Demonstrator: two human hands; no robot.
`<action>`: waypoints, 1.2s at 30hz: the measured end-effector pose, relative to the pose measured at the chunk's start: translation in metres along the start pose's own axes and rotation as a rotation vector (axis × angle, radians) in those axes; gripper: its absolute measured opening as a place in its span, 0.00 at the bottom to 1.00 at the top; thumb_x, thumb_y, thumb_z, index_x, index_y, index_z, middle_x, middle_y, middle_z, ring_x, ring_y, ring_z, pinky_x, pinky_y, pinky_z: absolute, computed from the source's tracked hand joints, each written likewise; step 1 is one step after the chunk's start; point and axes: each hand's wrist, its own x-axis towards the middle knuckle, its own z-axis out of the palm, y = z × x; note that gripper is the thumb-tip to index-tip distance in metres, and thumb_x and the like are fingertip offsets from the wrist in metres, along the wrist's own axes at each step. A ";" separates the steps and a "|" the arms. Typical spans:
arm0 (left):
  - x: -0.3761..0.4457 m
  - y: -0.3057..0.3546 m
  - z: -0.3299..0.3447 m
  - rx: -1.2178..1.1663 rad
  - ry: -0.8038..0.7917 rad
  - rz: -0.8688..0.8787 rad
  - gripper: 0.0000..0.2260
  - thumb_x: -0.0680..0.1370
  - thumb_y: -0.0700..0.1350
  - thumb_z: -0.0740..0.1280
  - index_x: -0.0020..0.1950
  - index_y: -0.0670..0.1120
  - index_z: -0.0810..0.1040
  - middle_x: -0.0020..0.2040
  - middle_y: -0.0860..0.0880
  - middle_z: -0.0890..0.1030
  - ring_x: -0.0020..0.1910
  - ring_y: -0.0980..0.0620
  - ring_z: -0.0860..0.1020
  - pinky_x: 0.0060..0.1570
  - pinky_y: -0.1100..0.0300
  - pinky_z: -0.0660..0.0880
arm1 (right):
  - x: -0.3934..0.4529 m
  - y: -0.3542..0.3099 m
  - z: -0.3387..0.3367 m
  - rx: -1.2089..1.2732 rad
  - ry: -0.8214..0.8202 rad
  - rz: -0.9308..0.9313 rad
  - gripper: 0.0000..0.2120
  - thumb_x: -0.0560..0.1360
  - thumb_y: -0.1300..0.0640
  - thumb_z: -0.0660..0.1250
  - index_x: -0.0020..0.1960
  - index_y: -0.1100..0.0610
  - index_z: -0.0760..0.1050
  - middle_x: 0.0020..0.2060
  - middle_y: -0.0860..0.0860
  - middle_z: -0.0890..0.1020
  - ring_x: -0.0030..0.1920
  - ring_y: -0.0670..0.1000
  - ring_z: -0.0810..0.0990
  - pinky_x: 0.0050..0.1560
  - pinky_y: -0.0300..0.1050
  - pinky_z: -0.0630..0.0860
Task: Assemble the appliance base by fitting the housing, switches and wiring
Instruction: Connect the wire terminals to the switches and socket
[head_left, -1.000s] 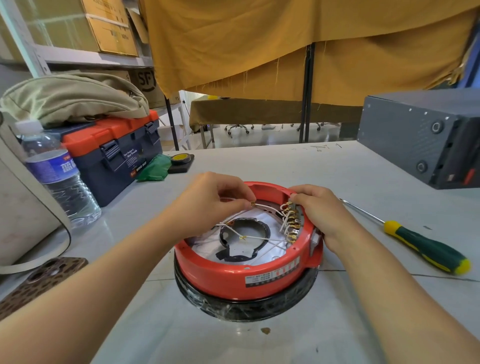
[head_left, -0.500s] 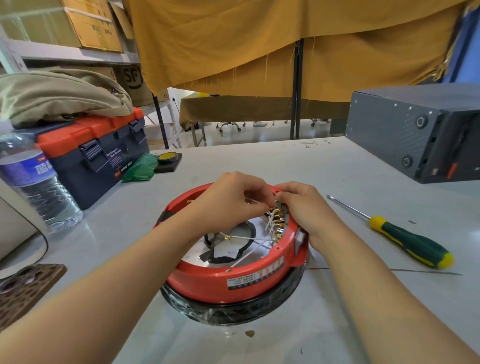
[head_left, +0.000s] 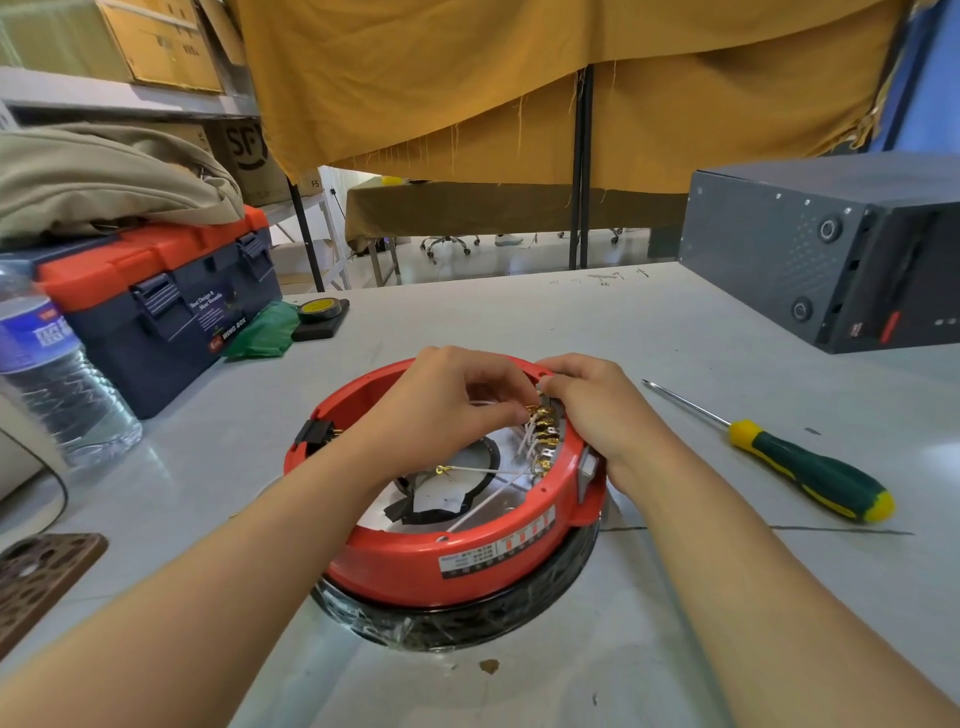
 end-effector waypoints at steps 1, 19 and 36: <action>0.000 0.000 0.000 0.005 0.002 -0.001 0.04 0.73 0.40 0.72 0.46 0.48 0.83 0.41 0.55 0.84 0.41 0.63 0.80 0.44 0.73 0.74 | 0.000 0.000 0.000 -0.002 0.000 0.001 0.11 0.77 0.62 0.60 0.54 0.53 0.79 0.43 0.54 0.83 0.39 0.52 0.81 0.37 0.44 0.75; -0.001 0.006 0.005 0.159 -0.021 0.130 0.05 0.73 0.41 0.72 0.47 0.46 0.84 0.44 0.50 0.82 0.42 0.59 0.78 0.44 0.70 0.73 | 0.002 0.002 0.000 0.008 0.007 -0.019 0.11 0.77 0.62 0.59 0.50 0.54 0.80 0.38 0.51 0.81 0.36 0.50 0.79 0.37 0.44 0.75; 0.000 0.004 0.008 0.107 -0.060 0.070 0.01 0.72 0.39 0.72 0.42 0.42 0.83 0.47 0.53 0.77 0.43 0.60 0.76 0.45 0.71 0.72 | 0.004 0.004 0.001 0.024 0.005 -0.015 0.11 0.77 0.62 0.59 0.49 0.52 0.79 0.41 0.53 0.83 0.38 0.53 0.81 0.42 0.49 0.77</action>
